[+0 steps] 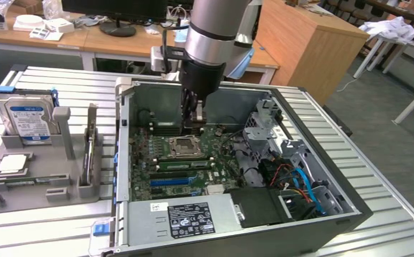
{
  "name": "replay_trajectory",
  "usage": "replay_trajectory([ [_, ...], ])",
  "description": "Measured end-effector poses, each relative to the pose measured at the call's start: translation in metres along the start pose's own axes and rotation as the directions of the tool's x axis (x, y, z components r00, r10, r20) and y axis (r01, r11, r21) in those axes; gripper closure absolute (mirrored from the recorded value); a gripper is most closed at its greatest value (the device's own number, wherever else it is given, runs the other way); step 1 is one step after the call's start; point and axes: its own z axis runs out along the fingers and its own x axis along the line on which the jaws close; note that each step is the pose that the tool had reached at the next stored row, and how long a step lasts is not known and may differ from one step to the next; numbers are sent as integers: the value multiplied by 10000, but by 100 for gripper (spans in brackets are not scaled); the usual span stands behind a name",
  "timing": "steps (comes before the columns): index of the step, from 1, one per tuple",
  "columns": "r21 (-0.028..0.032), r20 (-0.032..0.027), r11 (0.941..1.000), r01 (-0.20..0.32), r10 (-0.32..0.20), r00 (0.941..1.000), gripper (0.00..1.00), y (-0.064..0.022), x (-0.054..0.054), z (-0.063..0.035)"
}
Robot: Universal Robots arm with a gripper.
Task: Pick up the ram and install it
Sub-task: 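Press down the ram until it locks into place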
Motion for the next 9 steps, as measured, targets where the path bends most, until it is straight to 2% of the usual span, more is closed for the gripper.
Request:
replay_trajectory([
  [9,0,0,10000,0,0,10000,89,3,-2,-99],
])
